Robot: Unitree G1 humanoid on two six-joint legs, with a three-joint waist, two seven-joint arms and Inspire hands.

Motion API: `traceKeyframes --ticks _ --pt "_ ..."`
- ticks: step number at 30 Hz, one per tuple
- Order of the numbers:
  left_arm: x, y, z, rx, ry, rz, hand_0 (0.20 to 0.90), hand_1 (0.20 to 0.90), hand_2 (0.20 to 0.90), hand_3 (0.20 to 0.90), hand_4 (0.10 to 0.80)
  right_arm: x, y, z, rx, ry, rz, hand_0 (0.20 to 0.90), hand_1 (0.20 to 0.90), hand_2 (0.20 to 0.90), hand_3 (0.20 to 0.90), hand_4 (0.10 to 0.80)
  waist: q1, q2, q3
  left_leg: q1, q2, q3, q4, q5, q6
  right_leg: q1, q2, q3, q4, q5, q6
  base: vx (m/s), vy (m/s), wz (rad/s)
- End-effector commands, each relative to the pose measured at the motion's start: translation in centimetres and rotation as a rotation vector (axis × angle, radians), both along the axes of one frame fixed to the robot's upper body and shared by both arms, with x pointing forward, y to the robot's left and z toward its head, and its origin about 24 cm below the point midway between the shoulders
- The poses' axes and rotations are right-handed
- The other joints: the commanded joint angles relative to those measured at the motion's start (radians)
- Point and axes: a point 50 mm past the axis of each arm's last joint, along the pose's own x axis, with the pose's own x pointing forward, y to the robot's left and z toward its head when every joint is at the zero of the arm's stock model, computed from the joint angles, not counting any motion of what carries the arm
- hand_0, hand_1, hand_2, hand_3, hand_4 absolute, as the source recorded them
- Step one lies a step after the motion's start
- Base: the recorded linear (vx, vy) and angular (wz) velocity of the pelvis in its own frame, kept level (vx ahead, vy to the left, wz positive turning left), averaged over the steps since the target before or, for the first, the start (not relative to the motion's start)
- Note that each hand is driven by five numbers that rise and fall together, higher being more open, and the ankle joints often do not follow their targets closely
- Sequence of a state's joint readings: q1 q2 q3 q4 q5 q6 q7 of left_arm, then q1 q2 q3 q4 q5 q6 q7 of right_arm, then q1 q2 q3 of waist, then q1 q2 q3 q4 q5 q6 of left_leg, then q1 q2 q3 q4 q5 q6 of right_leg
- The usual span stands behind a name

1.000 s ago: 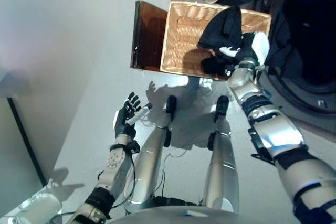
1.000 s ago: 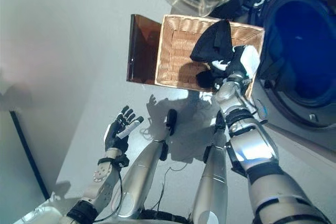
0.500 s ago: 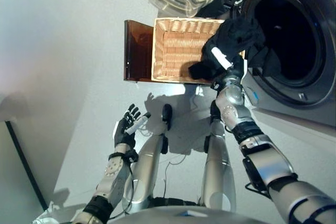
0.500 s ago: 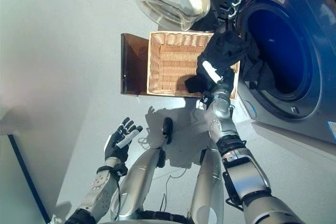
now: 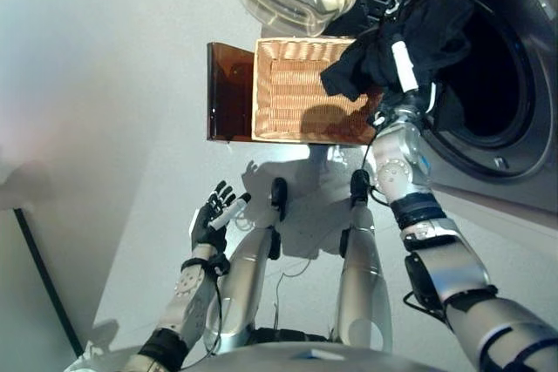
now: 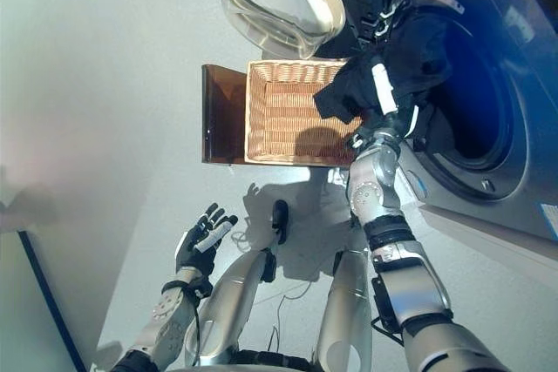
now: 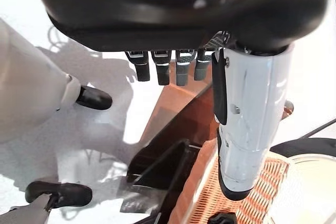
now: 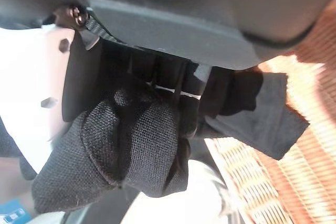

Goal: Pick up the clothes and place them into the washing machine

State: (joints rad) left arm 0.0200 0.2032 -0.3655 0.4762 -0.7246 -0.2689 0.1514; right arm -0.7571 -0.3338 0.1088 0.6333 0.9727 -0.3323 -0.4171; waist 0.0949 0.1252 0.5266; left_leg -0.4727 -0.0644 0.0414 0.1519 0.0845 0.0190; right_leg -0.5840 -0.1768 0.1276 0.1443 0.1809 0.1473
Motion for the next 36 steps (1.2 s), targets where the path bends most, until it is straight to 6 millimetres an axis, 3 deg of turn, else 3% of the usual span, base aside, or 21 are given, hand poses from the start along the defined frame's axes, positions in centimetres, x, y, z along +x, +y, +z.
traceKeyframes --ticks 1,9,16,22,28,32,36 --pt "-1.7 0.0 -0.4 -0.018 0.000 0.016 0.900 0.900 0.900 0.900 0.800 -0.1 -0.1 7.6 -0.053 -0.313 -0.025 0.200 0.200 0.200 0.200 0.300 -0.001 0.041 -0.097 -0.066 0.010 0.013 -0.034 0.035 -0.068 -0.005 0.036 -0.022 0.077 -0.127 -0.041 0.000 0.000 0.00" --pt "-1.7 -0.3 -0.6 -0.028 0.011 0.017 0.900 0.900 0.900 0.900 0.800 0.1 -2.1 10.1 0.026 -0.364 -0.124 0.200 0.200 0.200 0.200 0.300 -0.003 0.028 -0.115 -0.066 0.013 0.017 -0.039 0.036 -0.071 -0.008 0.044 -0.016 0.078 -0.127 -0.044 0.000 0.000 0.00" --pt "-1.7 -0.4 -0.8 -0.025 0.016 0.006 0.900 0.900 0.900 0.900 0.800 0.8 -4.7 10.4 0.114 -0.307 -0.218 0.200 0.200 0.200 0.200 0.300 0.002 0.026 -0.118 -0.068 0.012 0.015 -0.039 0.035 -0.072 -0.010 0.044 -0.015 0.081 -0.128 -0.046 0.000 0.000 0.00" --pt "-1.7 -0.4 -0.6 -0.025 0.006 -0.015 0.900 0.900 0.900 0.900 0.800 1.5 -6.4 8.6 0.149 -0.172 -0.265 0.200 0.200 0.200 0.200 0.300 0.012 0.047 -0.101 -0.070 0.010 0.015 -0.043 0.041 -0.076 -0.014 0.042 -0.014 0.081 -0.129 -0.045 0.000 0.000 0.00" --pt "-1.6 -0.6 -0.2 -0.032 -0.012 -0.030 0.900 0.900 0.900 0.900 0.800 1.9 -6.4 6.6 0.096 -0.053 -0.256 0.200 0.200 0.200 0.200 0.300 0.019 0.069 -0.071 -0.079 0.011 0.017 -0.053 0.054 -0.079 -0.025 0.044 -0.016 0.080 -0.125 -0.044 -0.017 -0.011 -0.02" --pt "-1.4 -1.2 0.1 -0.040 -0.030 -0.053 0.900 0.900 0.900 0.900 0.800 1.8 -7.1 4.9 0.161 0.010 -0.290 0.200 0.200 0.200 0.200 0.300 0.022 0.097 -0.047 -0.087 0.008 0.019 -0.060 0.062 -0.082 -0.039 0.044 -0.016 0.081 -0.125 -0.045 -0.015 -0.006 -0.04" --pt "-1.5 -1.6 0.3 -0.049 -0.040 -0.070 0.900 0.900 0.900 0.900 0.800 1.4 -8.5 4.8 0.211 0.021 -0.339 0.200 0.200 0.200 0.200 0.300 0.026 0.120 -0.039 -0.097 0.004 0.021 -0.064 0.066 -0.083 -0.054 0.040 -0.014 0.085 -0.125 -0.043 0.000 0.000 0.00"
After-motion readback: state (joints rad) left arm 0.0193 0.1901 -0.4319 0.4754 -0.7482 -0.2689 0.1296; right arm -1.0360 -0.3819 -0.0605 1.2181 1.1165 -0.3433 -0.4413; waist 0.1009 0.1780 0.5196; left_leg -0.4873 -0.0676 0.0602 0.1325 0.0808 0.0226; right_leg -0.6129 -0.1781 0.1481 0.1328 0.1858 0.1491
